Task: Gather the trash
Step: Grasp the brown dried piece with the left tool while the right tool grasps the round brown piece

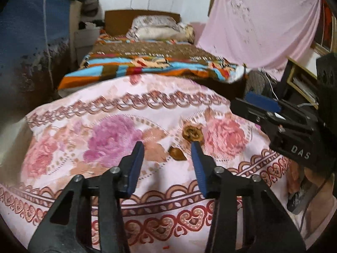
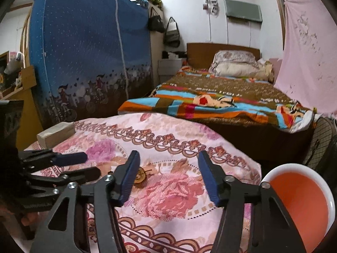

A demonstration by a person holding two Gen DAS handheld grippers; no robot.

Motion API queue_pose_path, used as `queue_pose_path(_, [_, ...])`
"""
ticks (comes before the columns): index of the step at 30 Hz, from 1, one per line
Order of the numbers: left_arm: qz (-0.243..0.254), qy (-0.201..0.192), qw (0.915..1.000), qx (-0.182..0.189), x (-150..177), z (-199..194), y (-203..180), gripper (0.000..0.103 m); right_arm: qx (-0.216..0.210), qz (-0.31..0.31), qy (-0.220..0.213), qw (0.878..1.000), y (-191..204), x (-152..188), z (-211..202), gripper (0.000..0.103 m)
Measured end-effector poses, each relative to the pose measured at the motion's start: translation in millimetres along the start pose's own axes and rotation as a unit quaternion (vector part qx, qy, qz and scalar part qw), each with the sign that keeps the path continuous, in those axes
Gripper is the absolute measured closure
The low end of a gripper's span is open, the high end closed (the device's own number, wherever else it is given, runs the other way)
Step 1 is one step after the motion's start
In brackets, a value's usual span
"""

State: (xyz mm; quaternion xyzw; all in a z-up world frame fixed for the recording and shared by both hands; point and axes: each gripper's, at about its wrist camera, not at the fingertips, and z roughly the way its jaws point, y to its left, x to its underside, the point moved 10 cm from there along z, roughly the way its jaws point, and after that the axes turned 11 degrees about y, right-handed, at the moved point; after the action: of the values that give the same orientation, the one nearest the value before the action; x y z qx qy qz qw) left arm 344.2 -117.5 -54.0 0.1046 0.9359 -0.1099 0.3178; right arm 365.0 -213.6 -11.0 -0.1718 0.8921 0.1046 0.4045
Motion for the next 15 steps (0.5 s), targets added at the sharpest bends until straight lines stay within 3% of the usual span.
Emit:
queue_pose_path(6, [0.022, 0.047, 0.9986, -0.005, 4.6, 19.8, -10.7, 0.085, -0.006, 0.011, 0.037, 0.999, -3.8, 5.7, 15.1, 0.059])
queue_pose_path(15, [0.023, 0.059, 0.998, 0.001, 6.5, 25.3, -9.7, 0.099, -0.016, 0.016, 0.057, 0.998, -3.3, 9.8, 23.7, 0.059])
